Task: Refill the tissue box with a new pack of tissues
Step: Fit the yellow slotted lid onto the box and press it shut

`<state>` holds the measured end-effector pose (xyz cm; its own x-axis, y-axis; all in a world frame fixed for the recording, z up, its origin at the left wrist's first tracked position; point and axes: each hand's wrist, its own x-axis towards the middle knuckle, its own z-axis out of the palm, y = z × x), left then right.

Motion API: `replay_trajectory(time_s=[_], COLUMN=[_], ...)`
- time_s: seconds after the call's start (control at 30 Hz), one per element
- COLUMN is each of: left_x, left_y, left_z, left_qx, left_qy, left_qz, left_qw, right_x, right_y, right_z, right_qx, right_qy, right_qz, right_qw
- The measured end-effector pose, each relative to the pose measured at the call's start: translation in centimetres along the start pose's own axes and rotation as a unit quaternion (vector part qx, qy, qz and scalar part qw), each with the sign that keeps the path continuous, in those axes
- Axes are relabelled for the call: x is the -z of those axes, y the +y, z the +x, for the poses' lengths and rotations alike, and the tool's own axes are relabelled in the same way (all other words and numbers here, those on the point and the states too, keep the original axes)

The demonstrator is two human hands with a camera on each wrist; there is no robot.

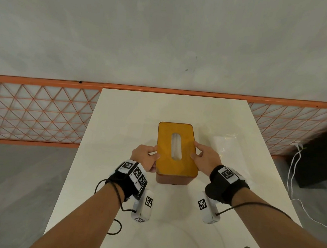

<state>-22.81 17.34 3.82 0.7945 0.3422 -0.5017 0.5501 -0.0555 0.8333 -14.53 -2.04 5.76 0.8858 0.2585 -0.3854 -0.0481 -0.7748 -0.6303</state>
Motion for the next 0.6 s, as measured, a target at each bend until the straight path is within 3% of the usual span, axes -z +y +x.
replay_trajectory(time_s=[0.3, 0.6], left_x=[-0.34, -0.37], left_y=[0.02, -0.3], left_z=[0.26, 0.08], left_qx=[-0.011, -0.032], left_qy=[0.014, 0.026], left_qz=[0.059, 0.118], left_qw=[0.998, 0.992], right_x=[0.06, -0.17], right_y=[0.56, 0.79], right_z=[0.25, 0.25], right_qx=[-0.04, -0.024], right_qy=[-0.023, -0.007], right_qz=[0.011, -0.009], right_qw=[0.999, 1.0])
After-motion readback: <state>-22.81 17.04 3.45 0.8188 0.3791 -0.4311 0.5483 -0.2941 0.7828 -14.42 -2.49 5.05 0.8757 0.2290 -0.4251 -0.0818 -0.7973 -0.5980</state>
